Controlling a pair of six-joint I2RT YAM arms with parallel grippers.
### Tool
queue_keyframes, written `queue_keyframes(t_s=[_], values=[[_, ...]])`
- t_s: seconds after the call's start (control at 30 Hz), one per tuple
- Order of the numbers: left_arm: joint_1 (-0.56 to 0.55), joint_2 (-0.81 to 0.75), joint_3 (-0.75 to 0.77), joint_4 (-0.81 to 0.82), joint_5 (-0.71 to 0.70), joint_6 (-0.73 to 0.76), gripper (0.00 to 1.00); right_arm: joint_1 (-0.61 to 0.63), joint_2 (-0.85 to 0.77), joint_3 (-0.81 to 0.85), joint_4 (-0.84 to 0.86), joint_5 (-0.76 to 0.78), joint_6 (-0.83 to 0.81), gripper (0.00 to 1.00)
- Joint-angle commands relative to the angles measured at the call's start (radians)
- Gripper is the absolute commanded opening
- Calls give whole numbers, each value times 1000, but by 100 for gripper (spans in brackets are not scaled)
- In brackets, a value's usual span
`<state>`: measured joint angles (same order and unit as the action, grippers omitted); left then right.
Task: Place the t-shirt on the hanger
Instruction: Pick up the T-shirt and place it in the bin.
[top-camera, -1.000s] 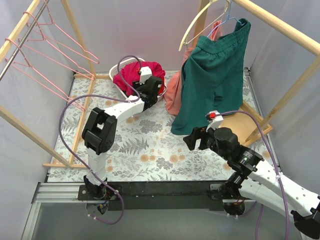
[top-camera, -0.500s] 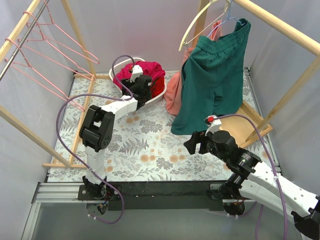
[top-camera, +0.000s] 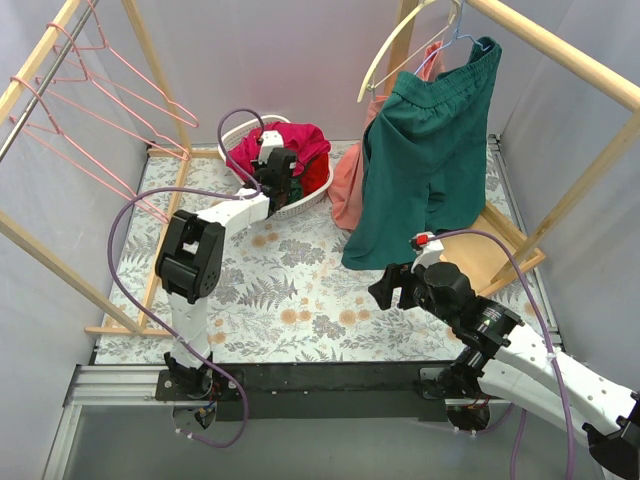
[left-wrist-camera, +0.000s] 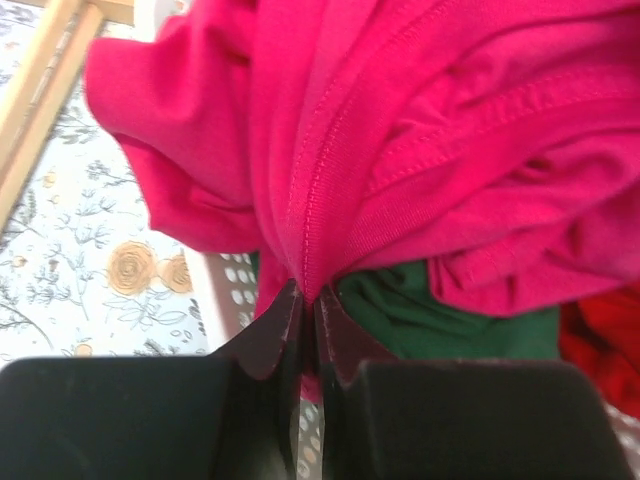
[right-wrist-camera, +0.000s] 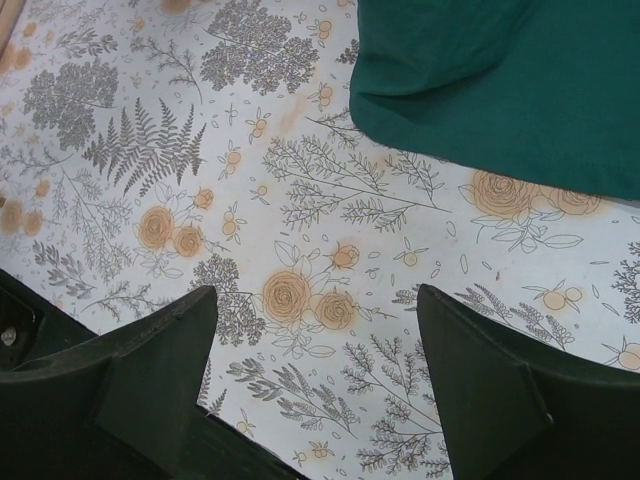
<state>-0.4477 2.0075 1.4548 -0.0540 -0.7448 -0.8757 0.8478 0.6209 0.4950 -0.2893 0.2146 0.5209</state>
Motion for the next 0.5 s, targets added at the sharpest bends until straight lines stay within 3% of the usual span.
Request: queue_keyframes(t_s=[0.0, 0.23, 0.47], values=[[-32, -139, 19, -50, 163, -19, 0, -1, -12, 19, 7, 26, -4, 88], [-216, -249, 35, -84, 133, 96, 0, -3, 53, 88, 22, 63, -54, 88], [-348, -387, 70, -176, 87, 98, 0, -3, 71, 123, 59, 91, -96, 88]])
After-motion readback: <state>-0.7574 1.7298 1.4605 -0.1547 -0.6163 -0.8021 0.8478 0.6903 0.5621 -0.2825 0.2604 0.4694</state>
